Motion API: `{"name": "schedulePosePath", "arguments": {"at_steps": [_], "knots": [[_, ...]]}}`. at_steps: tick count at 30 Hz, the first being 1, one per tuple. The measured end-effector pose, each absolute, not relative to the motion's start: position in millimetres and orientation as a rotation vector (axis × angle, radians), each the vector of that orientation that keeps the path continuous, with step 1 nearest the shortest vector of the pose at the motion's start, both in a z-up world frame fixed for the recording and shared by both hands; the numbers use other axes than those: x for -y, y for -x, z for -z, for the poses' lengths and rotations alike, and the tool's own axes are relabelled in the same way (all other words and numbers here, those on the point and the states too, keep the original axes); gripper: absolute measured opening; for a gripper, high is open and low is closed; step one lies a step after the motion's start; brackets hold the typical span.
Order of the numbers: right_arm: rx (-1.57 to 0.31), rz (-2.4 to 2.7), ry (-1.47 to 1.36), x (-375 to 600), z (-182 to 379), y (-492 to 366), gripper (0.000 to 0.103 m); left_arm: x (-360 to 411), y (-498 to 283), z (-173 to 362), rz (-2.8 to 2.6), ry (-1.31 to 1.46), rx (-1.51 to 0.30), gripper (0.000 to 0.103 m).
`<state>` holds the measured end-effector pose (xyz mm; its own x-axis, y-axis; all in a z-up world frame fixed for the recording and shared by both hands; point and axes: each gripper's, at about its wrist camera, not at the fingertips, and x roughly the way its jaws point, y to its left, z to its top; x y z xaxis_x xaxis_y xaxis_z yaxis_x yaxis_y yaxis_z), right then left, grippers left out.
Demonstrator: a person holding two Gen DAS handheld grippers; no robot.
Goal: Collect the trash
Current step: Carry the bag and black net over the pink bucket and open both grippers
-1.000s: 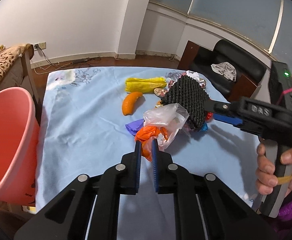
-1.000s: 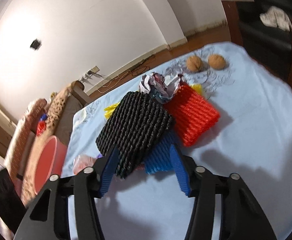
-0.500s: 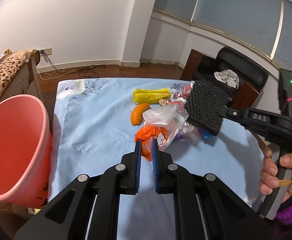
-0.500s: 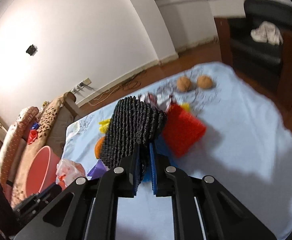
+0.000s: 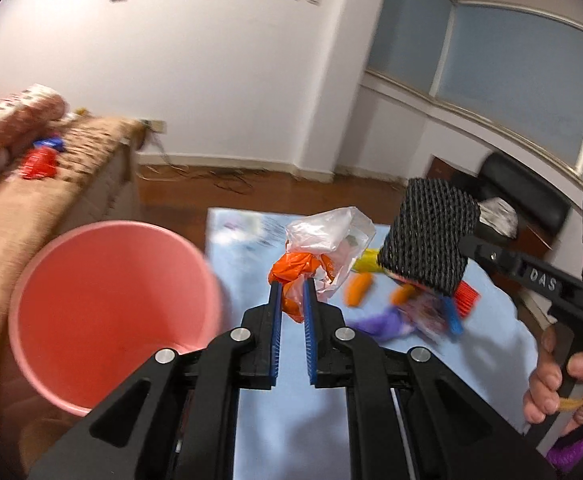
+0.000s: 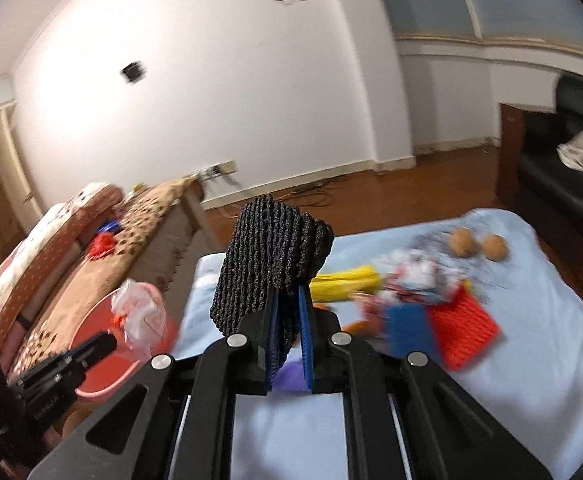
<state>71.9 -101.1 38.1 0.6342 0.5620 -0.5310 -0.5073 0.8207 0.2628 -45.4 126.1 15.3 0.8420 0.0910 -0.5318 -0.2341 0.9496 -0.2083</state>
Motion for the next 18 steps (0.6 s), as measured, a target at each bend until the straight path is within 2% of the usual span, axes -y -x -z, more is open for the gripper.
{"name": "schedulePosePath", "arguments": {"at_steps": [18], "knots": [[-0.666,-0.840,0.175,-76.9,-22.0,-35.2,0.009,-213.4,98.2,-4.4,-0.517,0.272,-0.555,0.010]]}}
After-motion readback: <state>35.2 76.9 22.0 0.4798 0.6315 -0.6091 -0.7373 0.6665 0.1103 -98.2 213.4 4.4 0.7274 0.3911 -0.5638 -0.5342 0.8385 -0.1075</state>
